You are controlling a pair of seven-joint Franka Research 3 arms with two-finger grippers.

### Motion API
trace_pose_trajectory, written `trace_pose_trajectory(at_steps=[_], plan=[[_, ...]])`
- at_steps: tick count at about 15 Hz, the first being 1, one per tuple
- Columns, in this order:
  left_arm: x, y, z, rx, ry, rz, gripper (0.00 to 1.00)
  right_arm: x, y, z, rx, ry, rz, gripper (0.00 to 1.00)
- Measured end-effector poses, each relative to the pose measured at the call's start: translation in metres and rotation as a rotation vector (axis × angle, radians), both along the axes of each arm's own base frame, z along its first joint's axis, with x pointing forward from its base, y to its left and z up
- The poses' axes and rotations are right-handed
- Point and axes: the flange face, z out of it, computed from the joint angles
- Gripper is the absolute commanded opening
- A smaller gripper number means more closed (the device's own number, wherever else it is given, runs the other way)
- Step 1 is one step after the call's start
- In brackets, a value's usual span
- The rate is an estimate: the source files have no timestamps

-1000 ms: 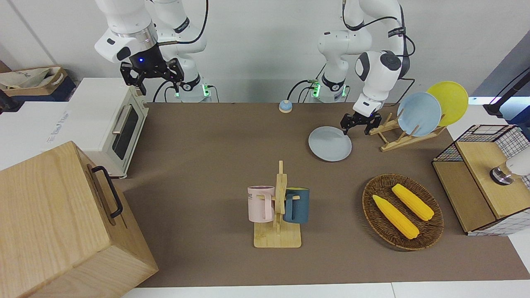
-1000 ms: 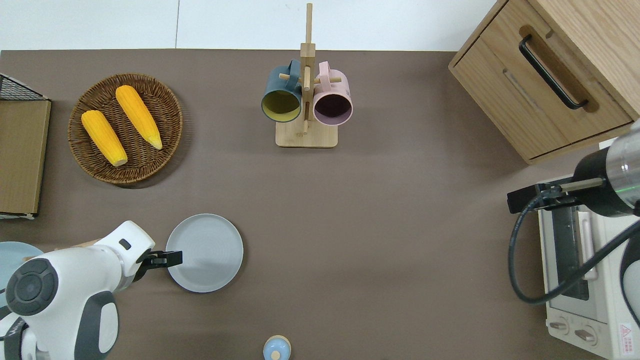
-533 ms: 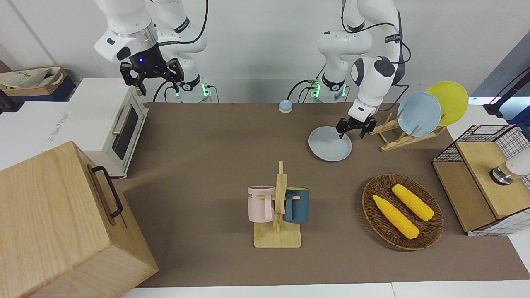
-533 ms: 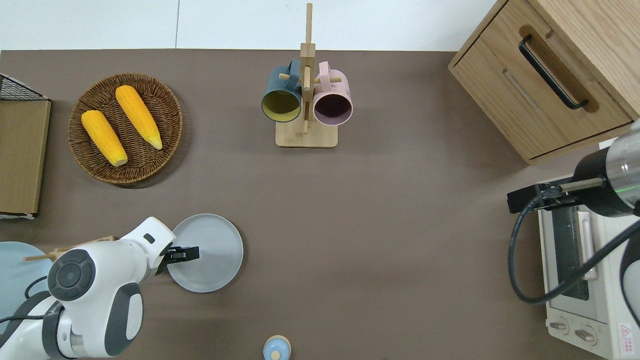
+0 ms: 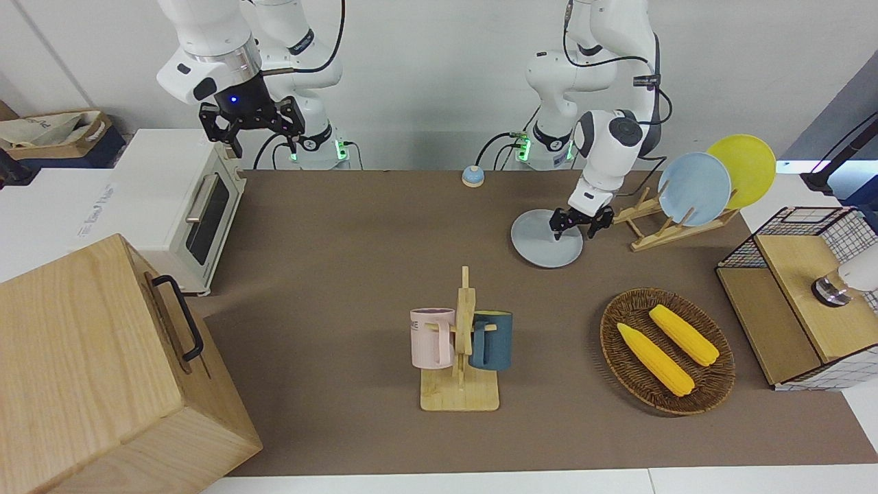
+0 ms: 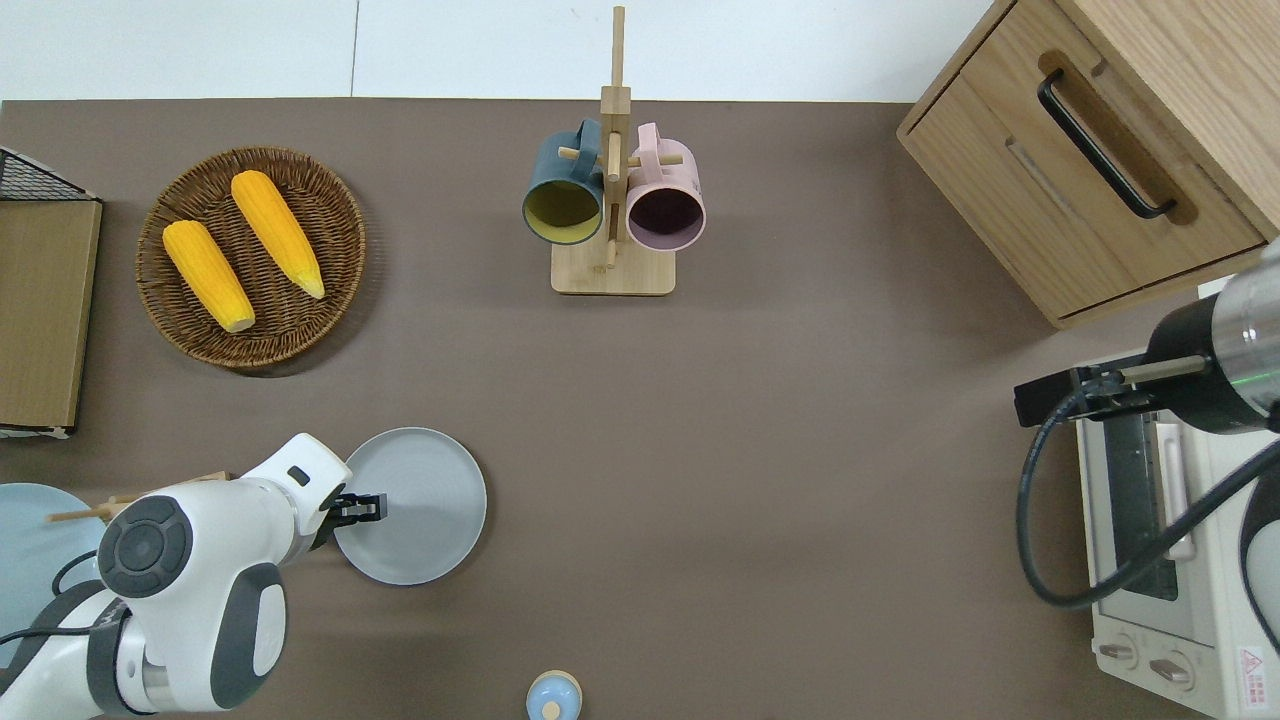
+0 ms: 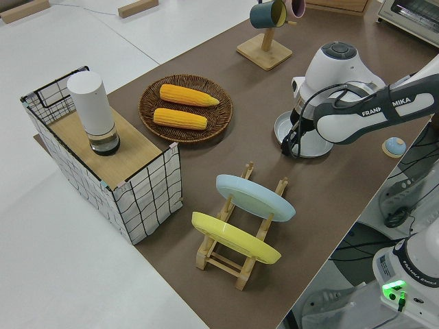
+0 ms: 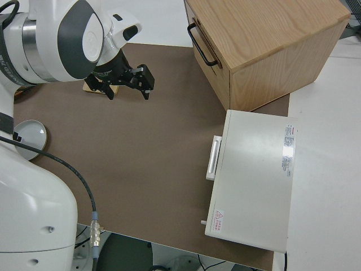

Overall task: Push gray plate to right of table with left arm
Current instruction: 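Lower the left gripper onto the gray plate's rim, then push the gray plate with the left gripper across the table toward the right arm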

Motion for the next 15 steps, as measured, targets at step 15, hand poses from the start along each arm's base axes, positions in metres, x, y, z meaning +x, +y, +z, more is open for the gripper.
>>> trace_pose_trajectory(at_steps=[15], plan=[[0.0015,-0.0054,0.0053,-0.006,-0.010,0.029,0.00,0.0000,0.0000,0.0000,0.000,0.000,0.000,0.983]])
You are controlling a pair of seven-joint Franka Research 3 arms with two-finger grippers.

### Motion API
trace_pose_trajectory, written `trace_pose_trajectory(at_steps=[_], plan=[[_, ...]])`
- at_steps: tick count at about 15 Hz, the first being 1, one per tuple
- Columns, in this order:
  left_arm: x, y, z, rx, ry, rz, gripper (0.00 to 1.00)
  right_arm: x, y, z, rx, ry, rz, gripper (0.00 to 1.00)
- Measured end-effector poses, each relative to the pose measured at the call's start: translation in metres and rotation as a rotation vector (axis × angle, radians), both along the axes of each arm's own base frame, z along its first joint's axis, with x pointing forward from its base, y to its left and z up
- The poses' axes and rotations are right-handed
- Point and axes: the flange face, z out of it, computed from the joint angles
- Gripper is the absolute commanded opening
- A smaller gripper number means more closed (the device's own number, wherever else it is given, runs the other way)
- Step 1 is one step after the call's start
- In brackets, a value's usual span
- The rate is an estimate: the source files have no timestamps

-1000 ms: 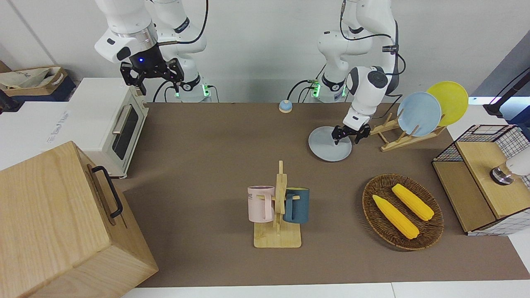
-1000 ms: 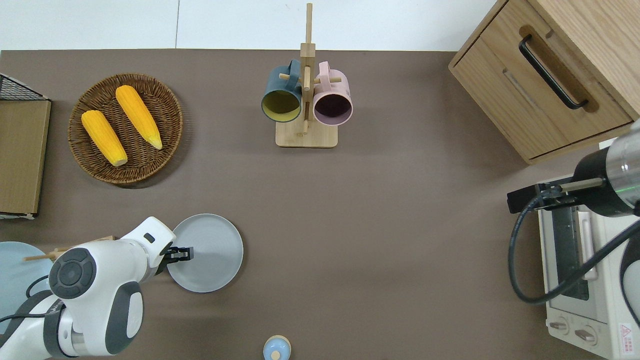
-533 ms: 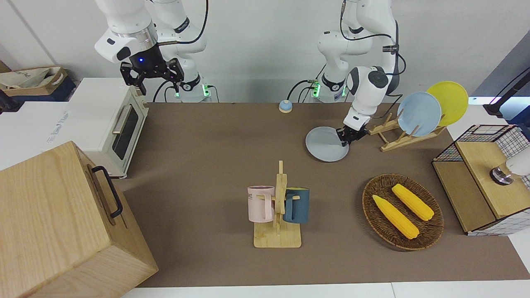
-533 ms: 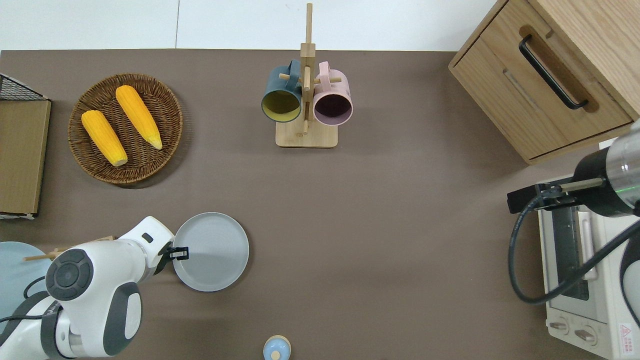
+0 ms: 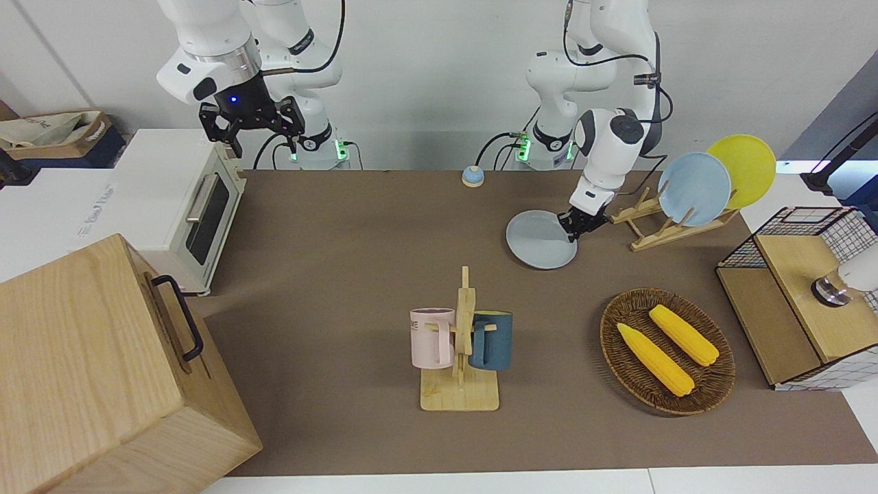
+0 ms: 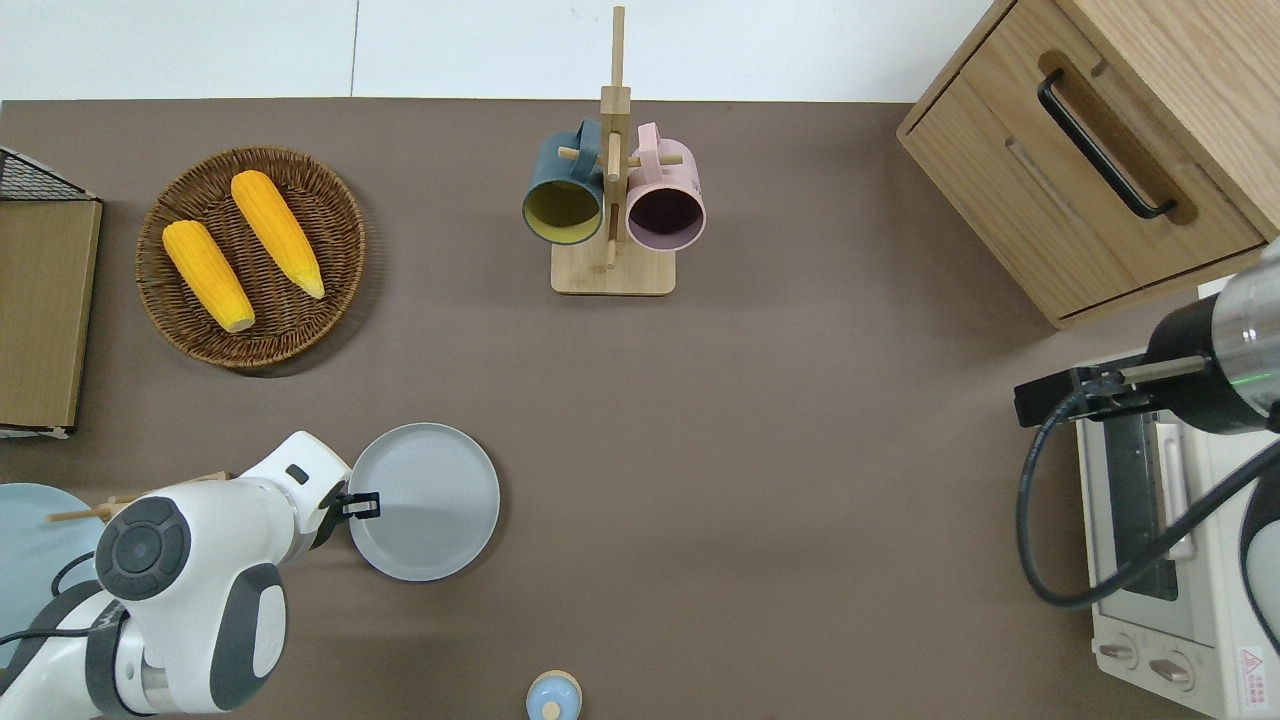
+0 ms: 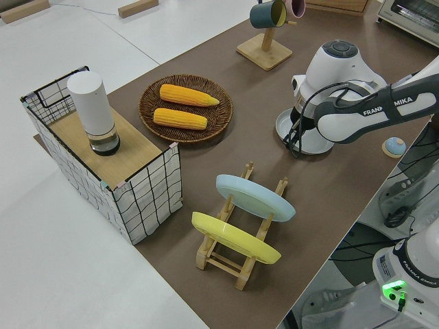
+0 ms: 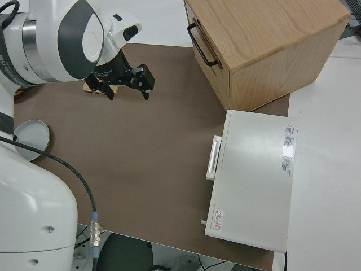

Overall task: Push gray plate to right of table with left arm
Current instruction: 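Push the gray plate with the left gripper across the table toward the right arm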

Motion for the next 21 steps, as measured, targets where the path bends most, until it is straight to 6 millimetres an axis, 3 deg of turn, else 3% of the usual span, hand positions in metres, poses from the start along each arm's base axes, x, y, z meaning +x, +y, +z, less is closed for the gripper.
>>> trace_pose_trajectory(at_steps=[8,21], plan=[[0.007,-0.100,0.001,-0.027,0.004,0.075,0.00,0.000,0.000,0.000,0.000,0.000,0.000,0.983],[0.000,-0.233,-0.001,-0.064,0.011,0.129,0.00,0.000,0.000,0.000,0.000,0.000,0.000,0.983]])
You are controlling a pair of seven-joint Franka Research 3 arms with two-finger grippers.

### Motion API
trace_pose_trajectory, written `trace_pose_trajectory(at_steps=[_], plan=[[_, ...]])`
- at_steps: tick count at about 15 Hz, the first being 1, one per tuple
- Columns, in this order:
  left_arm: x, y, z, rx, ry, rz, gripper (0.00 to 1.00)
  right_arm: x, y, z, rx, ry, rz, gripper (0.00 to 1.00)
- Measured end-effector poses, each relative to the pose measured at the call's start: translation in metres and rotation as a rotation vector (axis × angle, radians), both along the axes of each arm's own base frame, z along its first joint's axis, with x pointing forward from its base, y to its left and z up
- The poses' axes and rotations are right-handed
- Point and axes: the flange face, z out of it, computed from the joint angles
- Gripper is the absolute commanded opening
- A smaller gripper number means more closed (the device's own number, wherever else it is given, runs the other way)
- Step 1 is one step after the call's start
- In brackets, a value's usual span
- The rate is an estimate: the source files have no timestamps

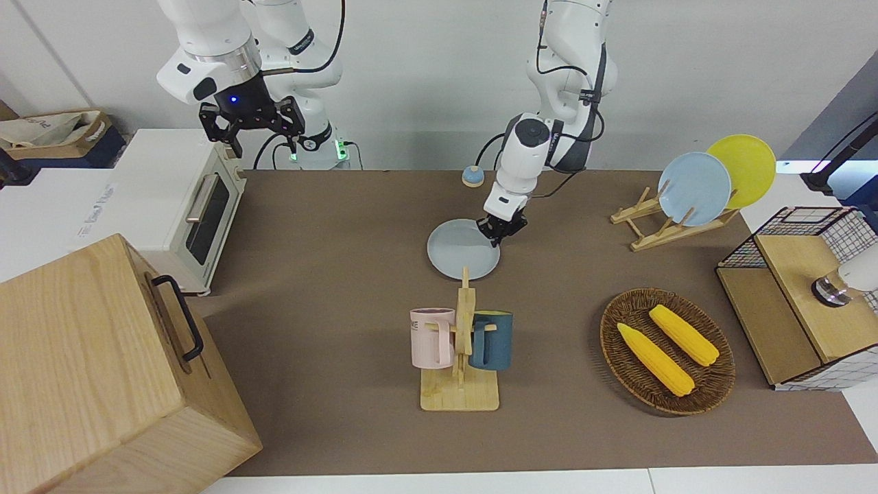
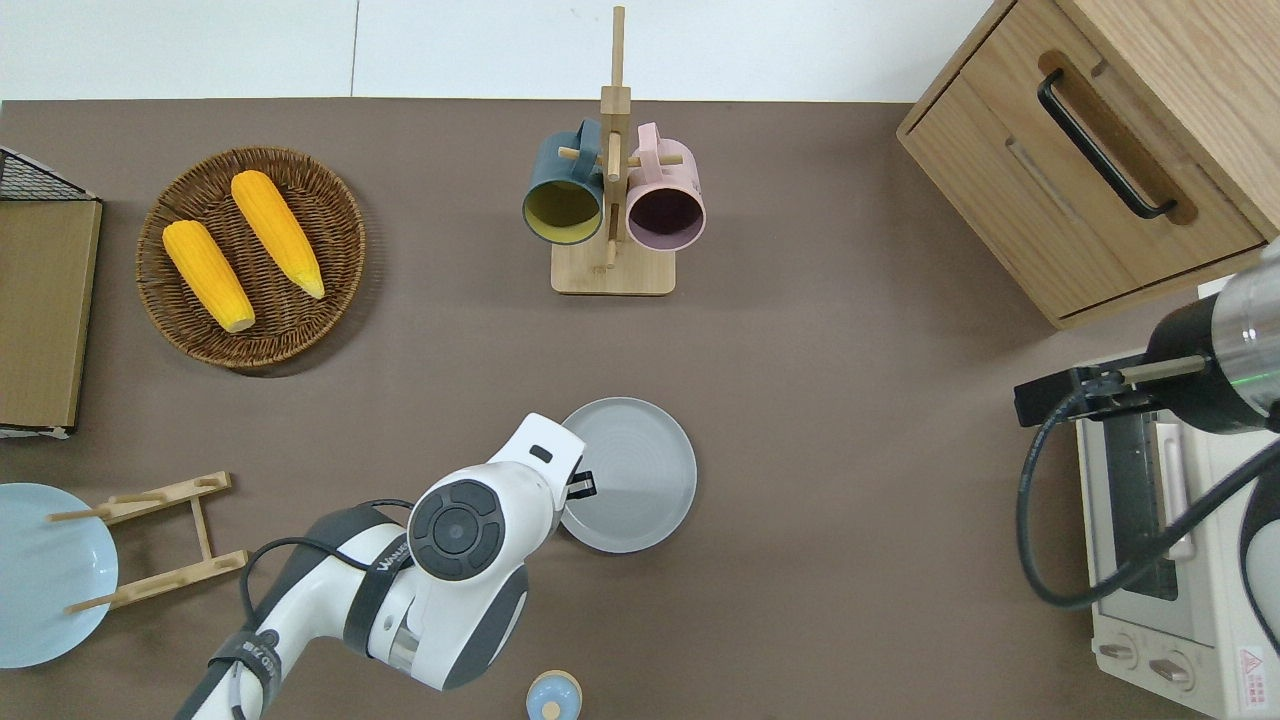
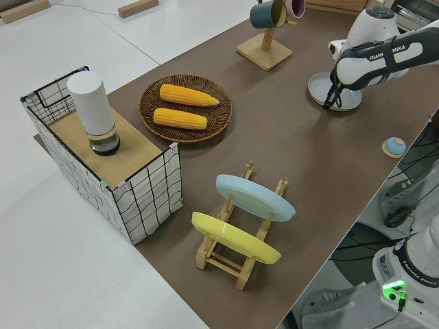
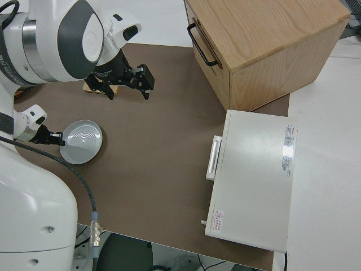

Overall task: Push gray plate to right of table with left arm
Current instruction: 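Push the gray plate with the left gripper across the table toward the right arm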

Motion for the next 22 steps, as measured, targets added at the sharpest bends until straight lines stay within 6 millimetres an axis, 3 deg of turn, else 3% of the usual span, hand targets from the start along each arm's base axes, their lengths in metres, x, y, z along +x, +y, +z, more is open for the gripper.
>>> trace_pose_trajectory(at_steps=[5,14,22], plan=[[0.000,-0.050,-0.001,-0.021,-0.001,0.028,0.00,0.000,0.000,0.000,0.000,0.000,0.000,0.983],[-0.004,-0.122,0.000,-0.073,0.003,0.048,0.00,0.000,0.000,0.000,0.000,0.000,0.000,0.983],[-0.011,-0.172,0.000,-0.108,0.003,0.040,0.03,0.000,0.000,0.000,0.000,0.000,0.000,0.983]])
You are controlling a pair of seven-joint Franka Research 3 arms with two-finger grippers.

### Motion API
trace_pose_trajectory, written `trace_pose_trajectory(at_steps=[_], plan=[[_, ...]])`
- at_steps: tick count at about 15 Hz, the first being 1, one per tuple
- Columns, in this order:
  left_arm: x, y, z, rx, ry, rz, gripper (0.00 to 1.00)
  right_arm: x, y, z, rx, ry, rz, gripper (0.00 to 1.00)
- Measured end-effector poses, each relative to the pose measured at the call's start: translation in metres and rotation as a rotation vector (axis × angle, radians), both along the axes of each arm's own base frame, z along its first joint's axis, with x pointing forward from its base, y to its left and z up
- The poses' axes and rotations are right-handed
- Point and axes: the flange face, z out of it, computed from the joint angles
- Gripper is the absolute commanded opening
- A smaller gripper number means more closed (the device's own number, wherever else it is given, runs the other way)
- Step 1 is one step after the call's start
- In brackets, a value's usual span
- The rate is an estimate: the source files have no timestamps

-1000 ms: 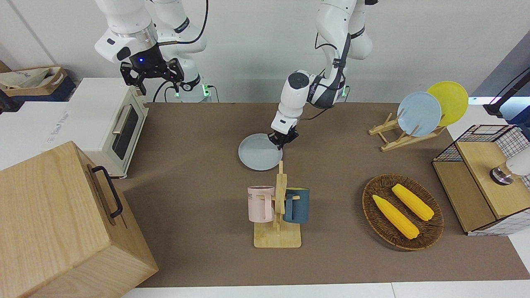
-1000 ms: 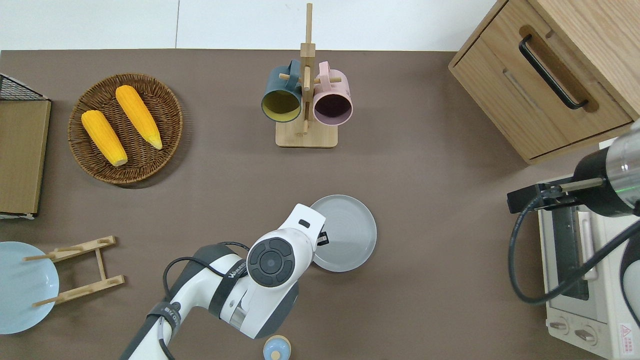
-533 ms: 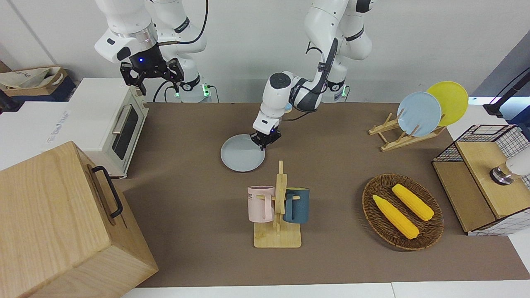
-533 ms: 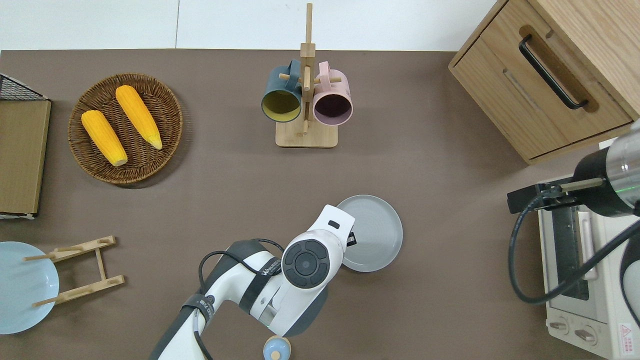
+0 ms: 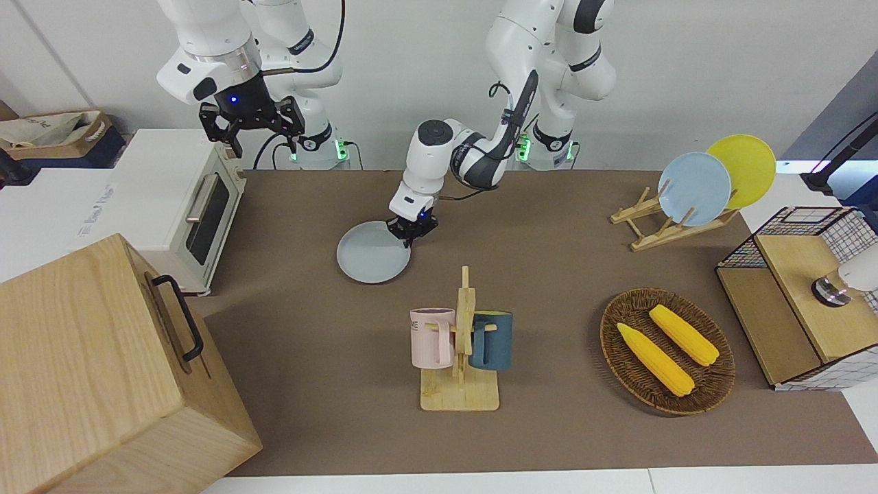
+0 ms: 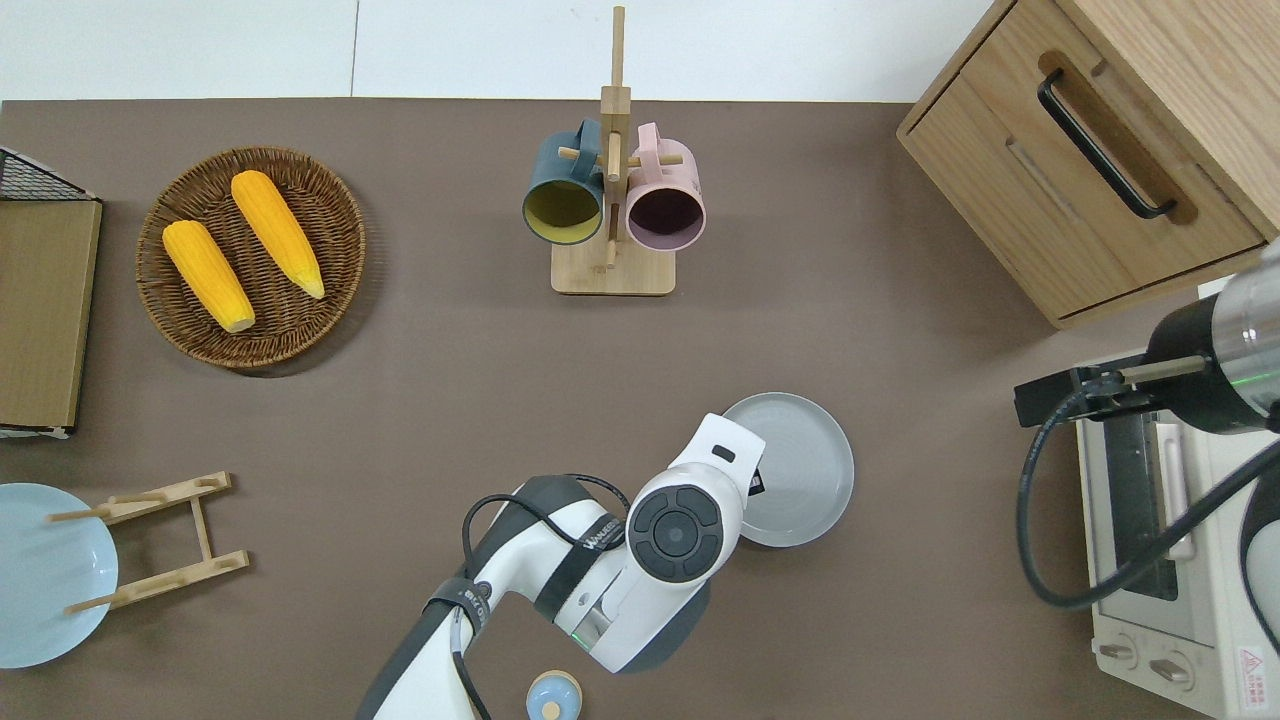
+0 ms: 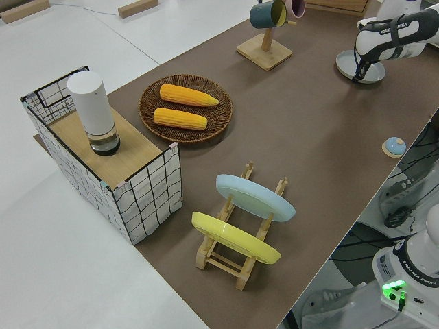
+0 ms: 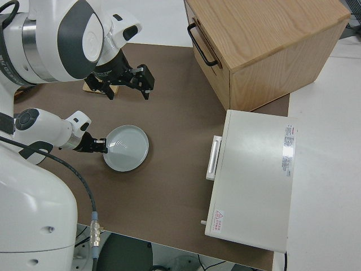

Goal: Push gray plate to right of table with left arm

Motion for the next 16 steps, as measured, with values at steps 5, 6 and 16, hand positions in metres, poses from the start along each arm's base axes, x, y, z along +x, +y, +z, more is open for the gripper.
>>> trace_pose_trajectory(at_steps=[5,6,16], plan=[[-0.001,-0.022,0.004,-0.022,-0.006,0.005,0.51,0.000,0.000,0.000,0.000,0.000,0.000,0.983],[0.000,-0.022,0.005,-0.024,-0.007,0.006,0.72,0.000,0.000,0.000,0.000,0.000,0.000,0.983],[0.013,0.004,0.029,0.012,-0.011,-0.030,0.99,0.000,0.000,0.000,0.000,0.000,0.000,0.983]])
